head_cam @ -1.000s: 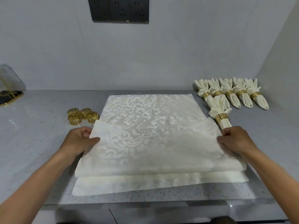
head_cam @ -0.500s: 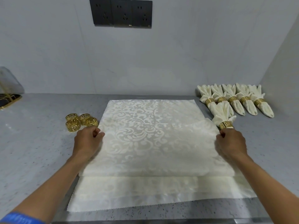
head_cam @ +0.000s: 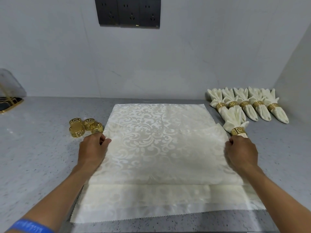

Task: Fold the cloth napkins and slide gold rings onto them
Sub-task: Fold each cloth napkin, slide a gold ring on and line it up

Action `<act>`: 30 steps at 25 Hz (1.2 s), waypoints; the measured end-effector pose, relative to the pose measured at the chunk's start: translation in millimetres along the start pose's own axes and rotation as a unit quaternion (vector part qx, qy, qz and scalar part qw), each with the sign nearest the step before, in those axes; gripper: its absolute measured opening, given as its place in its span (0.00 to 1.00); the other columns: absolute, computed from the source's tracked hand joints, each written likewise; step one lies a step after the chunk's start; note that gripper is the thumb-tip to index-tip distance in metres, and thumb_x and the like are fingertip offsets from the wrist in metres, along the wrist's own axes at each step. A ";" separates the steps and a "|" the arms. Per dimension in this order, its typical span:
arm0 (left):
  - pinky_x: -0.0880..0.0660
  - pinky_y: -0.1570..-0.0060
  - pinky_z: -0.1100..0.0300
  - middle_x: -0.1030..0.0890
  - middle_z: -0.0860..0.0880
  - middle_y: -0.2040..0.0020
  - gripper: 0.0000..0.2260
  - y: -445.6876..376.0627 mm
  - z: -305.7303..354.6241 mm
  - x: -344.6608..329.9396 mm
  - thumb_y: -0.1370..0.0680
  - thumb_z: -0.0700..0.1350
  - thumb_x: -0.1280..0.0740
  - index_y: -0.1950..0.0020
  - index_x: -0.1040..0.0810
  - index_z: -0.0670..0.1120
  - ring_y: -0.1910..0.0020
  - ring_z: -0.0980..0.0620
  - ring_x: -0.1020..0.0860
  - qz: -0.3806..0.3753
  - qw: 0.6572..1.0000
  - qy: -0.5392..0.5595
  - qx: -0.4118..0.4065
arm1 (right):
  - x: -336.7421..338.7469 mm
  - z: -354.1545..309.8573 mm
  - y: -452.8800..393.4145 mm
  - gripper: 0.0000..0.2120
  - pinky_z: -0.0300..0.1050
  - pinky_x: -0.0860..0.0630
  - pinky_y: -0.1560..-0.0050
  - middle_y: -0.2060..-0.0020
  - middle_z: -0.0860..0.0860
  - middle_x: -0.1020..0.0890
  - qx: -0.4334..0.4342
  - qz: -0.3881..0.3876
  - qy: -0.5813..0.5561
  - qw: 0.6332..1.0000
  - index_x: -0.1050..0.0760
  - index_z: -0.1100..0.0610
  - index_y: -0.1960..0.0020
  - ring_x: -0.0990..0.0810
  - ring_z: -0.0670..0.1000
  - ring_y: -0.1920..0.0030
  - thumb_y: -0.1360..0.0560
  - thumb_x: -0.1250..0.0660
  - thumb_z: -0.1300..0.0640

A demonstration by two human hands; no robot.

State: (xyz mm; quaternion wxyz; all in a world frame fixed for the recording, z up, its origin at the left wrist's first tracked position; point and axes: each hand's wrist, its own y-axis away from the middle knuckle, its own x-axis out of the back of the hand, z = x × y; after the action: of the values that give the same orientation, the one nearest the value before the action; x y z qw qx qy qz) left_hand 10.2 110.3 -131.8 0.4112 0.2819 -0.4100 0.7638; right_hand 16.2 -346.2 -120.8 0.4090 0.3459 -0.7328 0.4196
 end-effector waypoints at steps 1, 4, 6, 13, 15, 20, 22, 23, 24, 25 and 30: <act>0.28 0.64 0.54 0.24 0.50 0.70 0.11 -0.2 -0.8 -0.7 0.25 0.48 0.27 0.65 0.23 0.46 0.67 0.47 0.25 0.001 1.000 -0.003 0.004 | -1.9 1.8 -0.7 0.10 0.47 0.29 0.61 0.61 0.57 0.21 0.001 0.001 0.000 1.000 0.22 0.59 0.57 0.24 0.60 0.59 0.21 0.37 0.55; 0.28 0.64 0.54 0.22 0.50 0.68 0.11 -0.4 4.0 1.6 0.26 0.48 0.26 0.63 0.23 0.46 0.66 0.47 0.24 -0.016 1.000 0.002 0.024 | -6.6 3.6 -0.2 0.11 0.47 0.30 0.62 0.61 0.57 0.20 -0.003 -0.008 0.000 1.000 0.22 0.59 0.57 0.24 0.59 0.61 0.21 0.38 0.55; 0.26 0.60 0.53 0.19 0.47 0.60 0.10 4.3 13.2 11.0 0.26 0.50 0.25 0.55 0.21 0.44 0.59 0.44 0.21 -0.017 1.000 -0.006 0.016 | 1.7 -2.4 3.6 0.10 0.46 0.33 0.64 0.62 0.57 0.20 0.004 -0.005 0.006 1.000 0.25 0.60 0.58 0.26 0.58 0.63 0.21 0.38 0.55; 0.55 0.23 0.54 0.45 0.55 0.20 0.35 109.1 89.4 27.3 0.23 0.62 0.67 0.22 0.40 0.52 0.21 0.54 0.48 -0.208 0.956 -0.073 -0.194 | 28.9 -92.8 127.7 0.15 0.52 0.23 0.49 0.43 0.56 0.19 0.218 0.022 -0.071 0.973 0.24 0.59 0.38 0.20 0.59 0.46 0.20 0.41 0.54; 0.64 0.25 0.56 0.58 0.56 0.20 0.44 125.0 92.9 10.4 0.31 0.66 0.79 0.19 0.53 0.52 0.21 0.56 0.59 -0.267 0.943 -0.091 -0.177 | 14.9 -128.7 169.9 0.31 0.51 0.39 0.27 0.25 0.55 0.34 0.237 -0.158 -0.085 0.955 0.37 0.57 0.25 0.35 0.57 0.26 0.20 0.60 0.45; 0.65 0.24 0.54 0.66 0.58 0.22 0.31 118.2 54.6 10.3 0.24 0.64 0.70 0.21 0.64 0.58 0.23 0.56 0.66 -0.285 0.935 -0.149 -0.150 | 2.3 -86.1 162.3 0.37 0.53 0.64 0.23 0.21 0.49 0.63 0.206 -0.219 0.034 0.953 0.64 0.50 0.20 0.64 0.53 0.21 0.26 0.75 0.38; 0.65 0.24 0.54 0.66 0.57 0.22 0.27 112.8 39.4 17.6 0.20 0.61 0.64 0.21 0.64 0.59 0.24 0.56 0.67 -0.296 0.936 -0.153 -0.118 | 11.9 -36.4 143.0 0.36 0.53 0.60 0.22 0.20 0.50 0.60 0.144 -0.212 0.067 0.964 0.63 0.50 0.20 0.61 0.53 0.21 0.25 0.72 0.37; 0.66 0.25 0.54 0.66 0.58 0.22 0.27 110.9 33.6 21.0 0.20 0.62 0.63 0.22 0.64 0.60 0.24 0.57 0.68 -0.303 0.934 -0.149 -0.116 | 17.7 -15.1 135.2 0.33 0.53 0.58 0.22 0.20 0.51 0.58 0.119 -0.212 0.079 0.967 0.61 0.51 0.20 0.59 0.54 0.21 0.22 0.68 0.38; 0.66 0.25 0.55 0.66 0.58 0.22 0.28 109.5 29.3 24.5 0.20 0.64 0.61 0.22 0.63 0.61 0.25 0.58 0.69 -0.313 0.931 -0.137 -0.125 | 22.6 0.7 129.0 0.31 0.53 0.56 0.22 0.20 0.52 0.56 0.105 -0.214 0.083 0.968 0.59 0.51 0.19 0.57 0.54 0.21 0.19 0.64 0.40; 0.66 0.25 0.55 0.67 0.59 0.22 0.28 109.0 24.4 27.7 0.21 0.66 0.59 0.22 0.61 0.62 0.25 0.58 0.70 -0.323 0.929 -0.109 -0.144 | 25.8 10.3 124.3 0.30 0.53 0.55 0.22 0.20 0.52 0.55 0.103 -0.214 0.084 0.968 0.58 0.52 0.19 0.56 0.54 0.21 0.18 0.61 0.41; 0.58 0.24 0.62 0.45 0.61 0.22 0.24 104.3 -2.4 51.9 0.22 0.57 0.47 0.26 0.33 0.61 0.22 0.60 0.49 -0.256 0.915 -0.057 -0.306 | 27.8 12.1 123.2 0.30 0.51 0.57 0.22 0.20 0.51 0.57 0.115 -0.227 0.078 0.964 0.60 0.52 0.19 0.58 0.53 0.21 0.18 0.61 0.41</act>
State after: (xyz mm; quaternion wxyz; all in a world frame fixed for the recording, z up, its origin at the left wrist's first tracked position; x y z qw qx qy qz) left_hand -105.7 99.0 -134.3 0.6347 0.2809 -0.5602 0.4521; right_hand -104.2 -311.3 -140.8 0.5071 0.5140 -0.5474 0.4231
